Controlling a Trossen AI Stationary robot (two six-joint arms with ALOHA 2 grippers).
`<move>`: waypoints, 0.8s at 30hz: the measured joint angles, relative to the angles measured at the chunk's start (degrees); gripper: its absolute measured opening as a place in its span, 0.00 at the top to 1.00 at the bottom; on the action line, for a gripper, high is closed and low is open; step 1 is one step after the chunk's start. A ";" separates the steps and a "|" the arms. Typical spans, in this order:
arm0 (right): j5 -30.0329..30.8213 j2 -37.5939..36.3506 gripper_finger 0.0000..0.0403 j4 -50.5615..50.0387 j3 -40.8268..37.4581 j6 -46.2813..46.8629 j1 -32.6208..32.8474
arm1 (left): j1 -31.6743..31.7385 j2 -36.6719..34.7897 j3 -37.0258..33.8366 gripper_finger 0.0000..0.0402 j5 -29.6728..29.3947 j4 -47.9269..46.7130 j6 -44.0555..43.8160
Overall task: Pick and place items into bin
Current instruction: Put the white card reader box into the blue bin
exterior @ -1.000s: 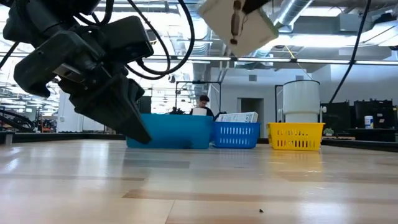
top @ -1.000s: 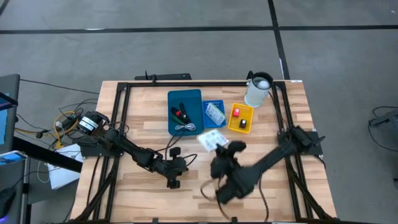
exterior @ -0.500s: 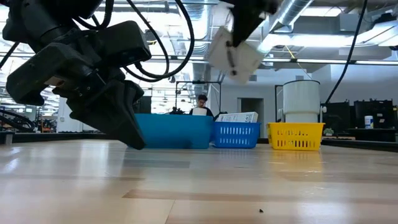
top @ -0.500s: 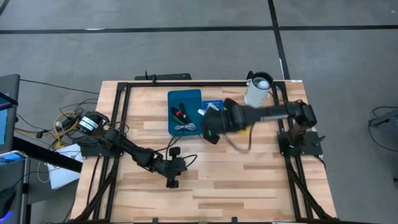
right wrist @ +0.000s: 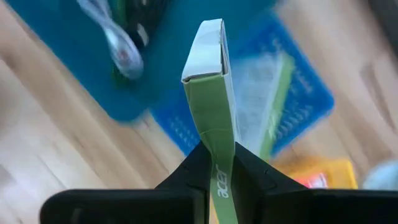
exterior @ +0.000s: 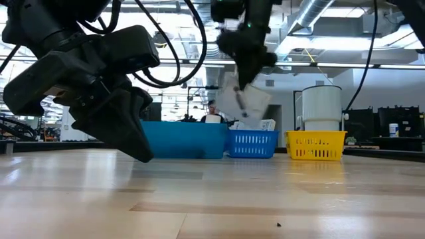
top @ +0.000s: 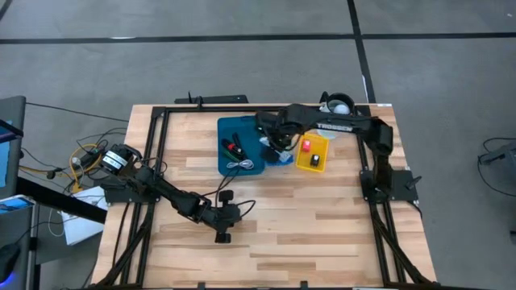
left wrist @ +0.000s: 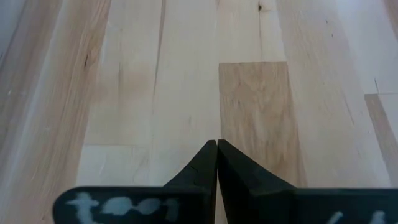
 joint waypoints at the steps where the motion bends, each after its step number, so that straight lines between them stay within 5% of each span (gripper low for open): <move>1: -1.01 0.70 0.93 -1.43 -0.12 -0.19 -0.68 | 0.00 0.00 0.00 1.00 0.06 -0.19 0.00; 15: -5.25 5.75 0.93 -0.47 -0.10 0.50 -3.42 | 0.00 -0.02 0.00 1.00 0.11 -1.86 0.00; 24: -5.35 5.41 0.77 -0.28 -0.16 0.80 -2.48 | 0.00 -0.02 0.00 1.00 0.11 -1.84 0.00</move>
